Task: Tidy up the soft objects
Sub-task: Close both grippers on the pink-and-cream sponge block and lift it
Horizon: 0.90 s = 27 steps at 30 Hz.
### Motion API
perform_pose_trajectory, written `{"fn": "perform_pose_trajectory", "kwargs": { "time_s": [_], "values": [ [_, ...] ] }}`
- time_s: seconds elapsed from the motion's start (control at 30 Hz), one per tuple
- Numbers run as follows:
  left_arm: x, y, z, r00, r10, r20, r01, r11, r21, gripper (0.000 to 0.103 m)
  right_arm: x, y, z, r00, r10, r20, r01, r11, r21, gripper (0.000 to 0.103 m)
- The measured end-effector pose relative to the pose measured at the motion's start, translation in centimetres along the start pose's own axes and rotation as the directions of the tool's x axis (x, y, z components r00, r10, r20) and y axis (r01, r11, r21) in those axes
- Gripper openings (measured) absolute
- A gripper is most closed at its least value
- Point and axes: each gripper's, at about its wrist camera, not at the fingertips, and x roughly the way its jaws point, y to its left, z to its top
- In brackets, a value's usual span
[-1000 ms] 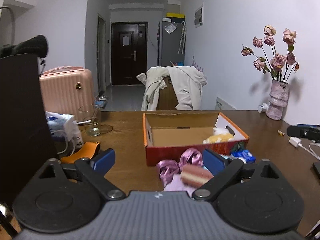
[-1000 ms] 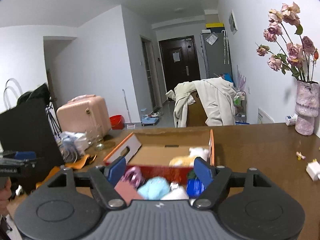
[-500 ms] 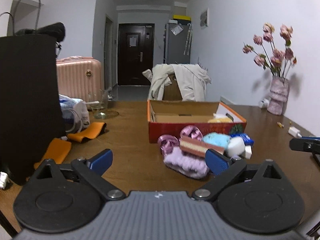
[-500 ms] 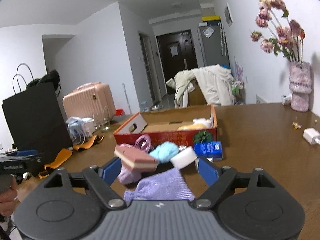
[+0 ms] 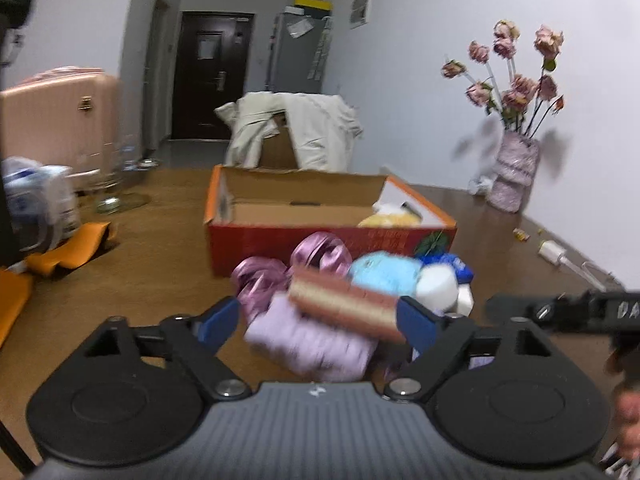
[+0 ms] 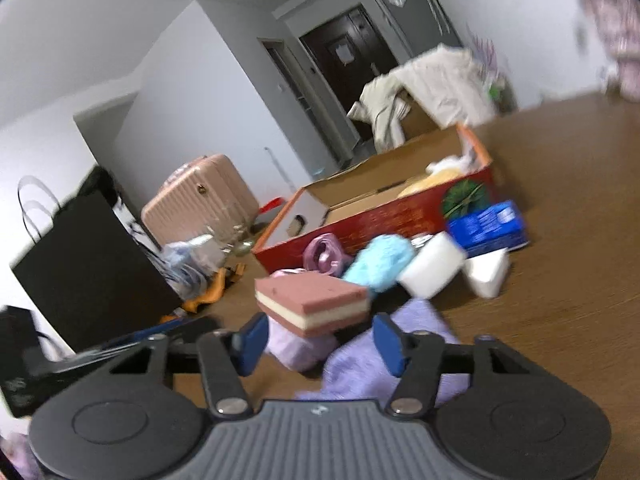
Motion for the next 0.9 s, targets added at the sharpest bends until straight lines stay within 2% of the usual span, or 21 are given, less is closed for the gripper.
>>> {"fn": "perform_pose_trajectory", "kwargs": {
  "time_s": [0.1, 0.23, 0.27, 0.3, 0.37, 0.43, 0.5, 0.6, 0.73, 0.8, 0.9],
  "values": [
    [3.4, 1.0, 1.4, 0.999, -0.032, -0.017, 0.032, 0.998, -0.045, 0.081, 2.8, -0.8, 1.0, 0.999, 0.045, -0.029, -0.043, 0.996, 0.083, 0.049],
    [6.8, 2.8, 1.9, 0.992, -0.106, -0.068, 0.098, 0.989, -0.112, 0.072, 6.5, -1.1, 1.7, 0.997, 0.044, -0.067, -0.034, 0.989, 0.142, 0.049],
    [7.3, 3.3, 1.8, 0.988, -0.126, -0.085, 0.114, 0.984, -0.135, 0.062, 7.2, -1.1, 1.8, 0.996, 0.034, -0.078, -0.023, 0.989, 0.148, 0.049],
    [7.9, 3.7, 1.7, 0.982, -0.152, -0.109, 0.133, 0.978, -0.159, 0.044, 7.8, -1.2, 1.8, 0.996, 0.027, -0.085, -0.014, 0.988, 0.152, 0.049],
    [8.9, 4.5, 1.4, 0.972, -0.18, -0.152, 0.147, 0.967, -0.206, 0.042, 9.0, -1.2, 1.7, 0.995, 0.005, -0.101, 0.012, 0.987, 0.162, 0.05],
    [8.8, 4.7, 1.3, 0.972, -0.184, -0.145, 0.15, 0.964, -0.219, 0.039, 9.6, -1.3, 1.5, 0.995, -0.012, -0.101, 0.029, 0.986, 0.167, 0.05],
    [8.1, 4.7, 1.3, 0.974, -0.184, -0.133, 0.152, 0.963, -0.222, 0.035, 9.9, -1.4, 1.3, 0.994, -0.024, -0.105, 0.043, 0.983, 0.181, 0.046],
    [6.2, 4.2, 1.5, 0.981, -0.171, -0.093, 0.15, 0.967, -0.206, 0.034, 9.1, -0.8, 1.6, 0.996, -0.027, -0.084, 0.042, 0.983, 0.18, 0.038],
    [1.3, 4.2, 1.6, 0.983, -0.18, -0.026, 0.169, 0.958, -0.233, 0.034, 6.3, 2.1, 2.0, 0.999, -0.009, -0.032, 0.013, 0.994, 0.107, 0.033],
    [-1.4, 4.1, 0.8, 0.984, -0.178, 0.002, 0.173, 0.954, -0.243, 0.034, 4.9, 3.9, 1.6, 1.0, -0.006, -0.022, 0.008, 0.998, 0.06, 0.032],
    [-5.5, 4.2, -2.1, 0.985, -0.169, 0.022, 0.169, 0.949, -0.265, 0.034, 2.9, 6.9, -0.8, 0.999, -0.017, -0.029, 0.016, 0.999, -0.035, 0.032]
  ]
}}
